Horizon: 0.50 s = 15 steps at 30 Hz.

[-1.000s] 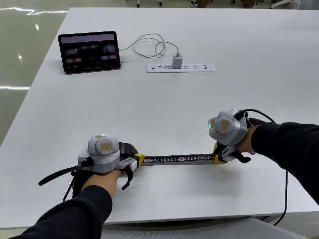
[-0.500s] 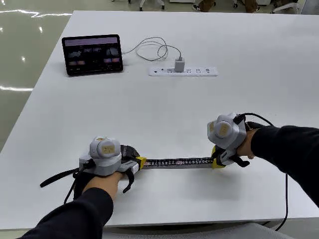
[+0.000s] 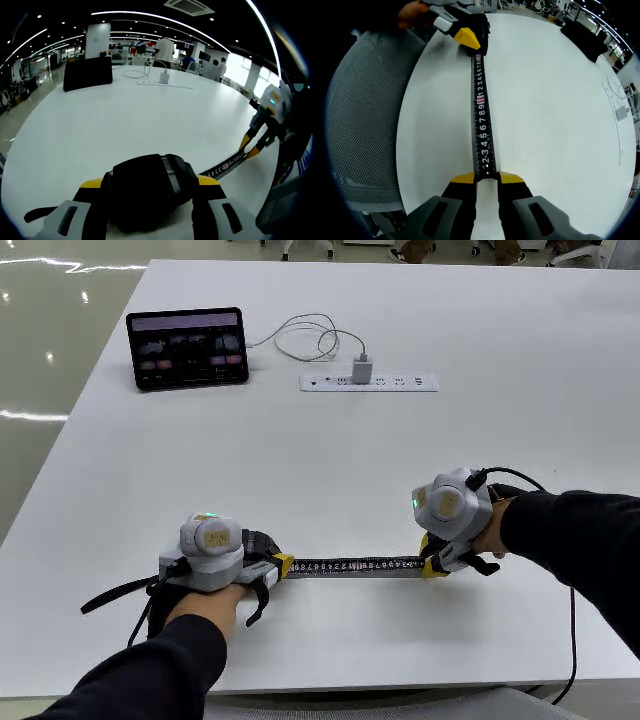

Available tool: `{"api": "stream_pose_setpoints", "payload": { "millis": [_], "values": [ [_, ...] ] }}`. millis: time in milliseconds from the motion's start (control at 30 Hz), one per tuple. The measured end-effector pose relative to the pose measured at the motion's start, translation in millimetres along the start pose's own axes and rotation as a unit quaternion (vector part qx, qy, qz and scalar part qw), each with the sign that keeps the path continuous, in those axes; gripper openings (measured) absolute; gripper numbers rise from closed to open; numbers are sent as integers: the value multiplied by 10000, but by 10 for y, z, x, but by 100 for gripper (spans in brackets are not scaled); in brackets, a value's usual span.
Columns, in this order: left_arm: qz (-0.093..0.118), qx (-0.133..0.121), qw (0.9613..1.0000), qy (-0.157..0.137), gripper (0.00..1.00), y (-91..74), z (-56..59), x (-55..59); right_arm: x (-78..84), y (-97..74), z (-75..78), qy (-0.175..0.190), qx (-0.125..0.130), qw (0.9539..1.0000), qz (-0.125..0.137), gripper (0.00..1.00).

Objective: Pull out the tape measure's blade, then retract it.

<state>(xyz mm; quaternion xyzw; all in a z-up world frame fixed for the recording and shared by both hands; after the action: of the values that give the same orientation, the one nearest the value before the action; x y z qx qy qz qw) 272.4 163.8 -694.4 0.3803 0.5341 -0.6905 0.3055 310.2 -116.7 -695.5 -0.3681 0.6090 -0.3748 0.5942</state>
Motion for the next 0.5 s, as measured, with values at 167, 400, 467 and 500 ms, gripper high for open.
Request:
{"api": "stream_pose_setpoints", "payload": {
  "millis": [167, 400, 467, 500],
  "values": [
    [-6, -1, 10000, 0, 64, 6, 0, -1, -44, 26, 15, 12, -23, 10000, 75, 11],
    [-11, -3, 10000, 7, 64, 4, 0, 0, -105, 60, 23, 7, -36, 9999, 165, 11],
    [-15, -3, 10000, 6, 65, 4, 0, 0, -124, 69, 23, 25, -34, 9998, 192, 11],
    [-14, -3, 10000, 5, 65, 5, -1, 0, -130, 72, 23, 27, -33, 9998, 199, 11]
  ]
}}
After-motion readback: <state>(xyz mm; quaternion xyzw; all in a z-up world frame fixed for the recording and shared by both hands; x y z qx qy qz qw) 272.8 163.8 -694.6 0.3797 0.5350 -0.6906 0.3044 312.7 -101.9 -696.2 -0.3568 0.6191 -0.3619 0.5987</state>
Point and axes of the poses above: the centre of the closed fingertips' face, and the gripper's own axes: y roughly forward along the fingers, z roughly to its right, x roughly out of its underside, the point moved 7 cm from there along -y, roughly backward along the fingers, and after that the axes turned 10 degrees about z, right-handed, at the moved point
